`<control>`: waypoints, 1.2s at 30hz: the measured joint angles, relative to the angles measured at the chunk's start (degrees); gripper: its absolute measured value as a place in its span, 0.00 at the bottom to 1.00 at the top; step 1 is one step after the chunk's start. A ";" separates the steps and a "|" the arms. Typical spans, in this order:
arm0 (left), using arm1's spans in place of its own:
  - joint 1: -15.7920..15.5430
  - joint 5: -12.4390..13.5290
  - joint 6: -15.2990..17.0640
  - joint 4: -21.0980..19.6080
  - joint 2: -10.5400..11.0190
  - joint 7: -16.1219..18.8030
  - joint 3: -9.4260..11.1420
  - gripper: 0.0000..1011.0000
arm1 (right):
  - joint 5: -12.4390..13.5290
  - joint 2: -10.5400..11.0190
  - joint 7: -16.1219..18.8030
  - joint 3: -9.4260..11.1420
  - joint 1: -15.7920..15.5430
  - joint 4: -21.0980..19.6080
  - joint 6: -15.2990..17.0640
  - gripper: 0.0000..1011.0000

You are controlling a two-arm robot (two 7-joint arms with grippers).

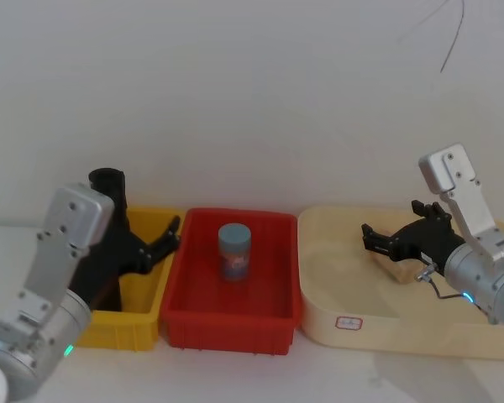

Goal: Pick up the garbage bag with the one hand and transfer it to the other hand.

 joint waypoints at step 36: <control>14.25 -8.04 10.47 -11.91 6.21 -1.06 -16.54 0.99 | 0.01 -0.06 0.06 0.00 0.00 0.15 0.01 0.99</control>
